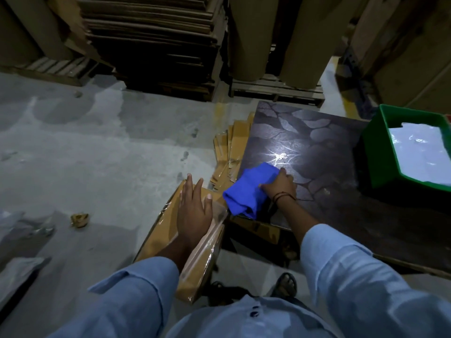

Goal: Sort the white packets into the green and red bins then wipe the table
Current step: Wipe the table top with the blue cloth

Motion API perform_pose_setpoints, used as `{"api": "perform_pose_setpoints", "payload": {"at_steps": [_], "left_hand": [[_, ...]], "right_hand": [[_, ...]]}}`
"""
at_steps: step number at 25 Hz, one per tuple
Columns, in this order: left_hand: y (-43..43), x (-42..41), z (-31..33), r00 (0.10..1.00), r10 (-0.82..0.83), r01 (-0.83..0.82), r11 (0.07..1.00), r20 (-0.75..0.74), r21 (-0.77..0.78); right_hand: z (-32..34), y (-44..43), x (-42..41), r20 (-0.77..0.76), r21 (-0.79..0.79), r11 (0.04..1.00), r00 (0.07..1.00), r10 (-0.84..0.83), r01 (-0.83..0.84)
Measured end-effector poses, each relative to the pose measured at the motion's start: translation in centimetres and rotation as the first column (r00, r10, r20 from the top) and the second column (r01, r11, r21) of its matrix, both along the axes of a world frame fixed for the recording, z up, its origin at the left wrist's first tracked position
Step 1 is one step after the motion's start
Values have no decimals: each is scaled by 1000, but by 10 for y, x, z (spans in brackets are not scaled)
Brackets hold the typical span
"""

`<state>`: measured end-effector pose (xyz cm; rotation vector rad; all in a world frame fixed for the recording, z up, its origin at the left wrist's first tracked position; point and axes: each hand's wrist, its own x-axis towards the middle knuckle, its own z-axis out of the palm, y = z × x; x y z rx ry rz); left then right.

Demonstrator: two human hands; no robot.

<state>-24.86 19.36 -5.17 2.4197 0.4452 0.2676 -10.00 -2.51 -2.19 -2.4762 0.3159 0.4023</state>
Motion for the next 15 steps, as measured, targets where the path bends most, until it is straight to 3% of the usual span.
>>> {"api": "perform_pose_setpoints", "payload": {"at_steps": [1,3,5,7,8,10,15], "left_hand": [[0,-2,-2,1000,5,-5,1000,-8,5],[-2,-6,-5,999,13,-12,1000,-34,14],[-5,-9,-8,998,-2,4,1000,-60,30],[-7,-10,-9,998,-13,15,999,-62,29],[-9,-10,-8,998,-12,14,1000,-58,27],[-12,-10,-6,999,-15,17,999,-47,38],[-12,-16,-8,1000,-14,16,995,-25,99]], "right_hand": [[-3,-6,-6,79,-191,977,991,111,-94],[-8,-9,-15,186,-365,881,904,385,-300],[-11,-4,-18,71,-387,726,767,638,-569],[-18,3,-23,-152,-395,514,606,781,-762],[-22,3,-26,-230,-421,424,546,806,-802],[-26,-1,-31,-275,-478,334,500,822,-812],[-15,4,-37,-183,-553,265,426,886,-790]]}}
